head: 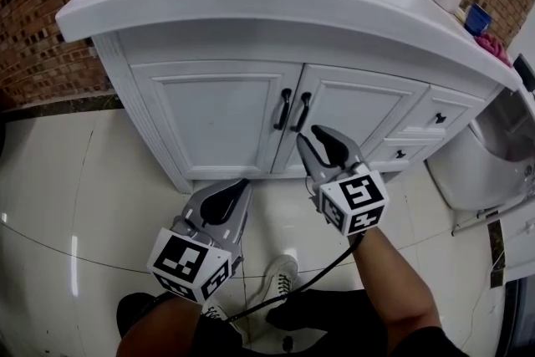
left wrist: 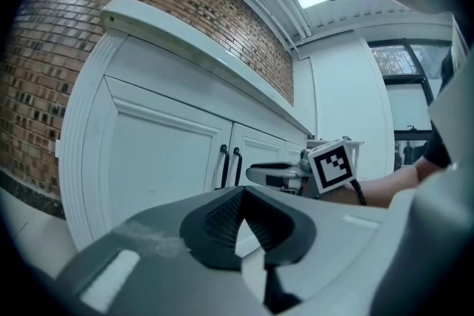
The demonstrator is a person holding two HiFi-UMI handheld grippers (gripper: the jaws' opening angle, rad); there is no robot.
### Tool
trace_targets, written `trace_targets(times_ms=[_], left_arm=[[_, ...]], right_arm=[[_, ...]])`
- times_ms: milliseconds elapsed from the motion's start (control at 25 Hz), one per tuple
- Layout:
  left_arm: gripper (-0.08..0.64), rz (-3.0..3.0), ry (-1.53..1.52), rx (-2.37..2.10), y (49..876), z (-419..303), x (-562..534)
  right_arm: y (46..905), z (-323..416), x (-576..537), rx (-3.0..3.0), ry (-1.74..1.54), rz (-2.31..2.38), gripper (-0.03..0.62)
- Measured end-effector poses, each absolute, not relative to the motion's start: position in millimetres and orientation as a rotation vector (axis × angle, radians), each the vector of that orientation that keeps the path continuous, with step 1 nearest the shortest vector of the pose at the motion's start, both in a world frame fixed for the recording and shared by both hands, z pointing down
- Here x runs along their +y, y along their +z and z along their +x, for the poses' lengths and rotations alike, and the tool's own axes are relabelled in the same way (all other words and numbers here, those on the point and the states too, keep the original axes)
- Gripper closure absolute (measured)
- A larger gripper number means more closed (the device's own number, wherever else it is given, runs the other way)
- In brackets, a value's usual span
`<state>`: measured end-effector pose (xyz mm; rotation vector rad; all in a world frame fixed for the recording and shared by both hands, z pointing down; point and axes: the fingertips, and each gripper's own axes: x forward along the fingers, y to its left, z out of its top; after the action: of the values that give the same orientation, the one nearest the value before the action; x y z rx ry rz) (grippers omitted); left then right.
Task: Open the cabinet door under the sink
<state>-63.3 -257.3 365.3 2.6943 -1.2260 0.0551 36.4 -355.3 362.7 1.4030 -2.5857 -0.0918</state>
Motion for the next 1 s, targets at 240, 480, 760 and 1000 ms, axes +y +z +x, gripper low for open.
trace_targets(times_ms=[240,480,760,1000], left_arm=[[0.558,2.679,0.041,-1.227,365.2,-69.5,-259.2],[0.558,2.679,0.030,-1.213,365.3,-70.7,-259.1],[0.558,2.668,0.035,-1.209,368.1,-71.7,-258.3],[0.558,2.675,0.032,-1.208,366.0,-71.1,-256.4]], right_arm=[[360.4,31.9,-380.6,-2.541,-0.082,1.453,0.468],[367.0,33.0,-394.3,-2.532,-0.039,1.486,0.468],[372.6,26.7,-401.4,-2.526,-0.027,1.464,0.472],[372.3,31.1,-403.2,-2.515,0.047,1.476,0.528]])
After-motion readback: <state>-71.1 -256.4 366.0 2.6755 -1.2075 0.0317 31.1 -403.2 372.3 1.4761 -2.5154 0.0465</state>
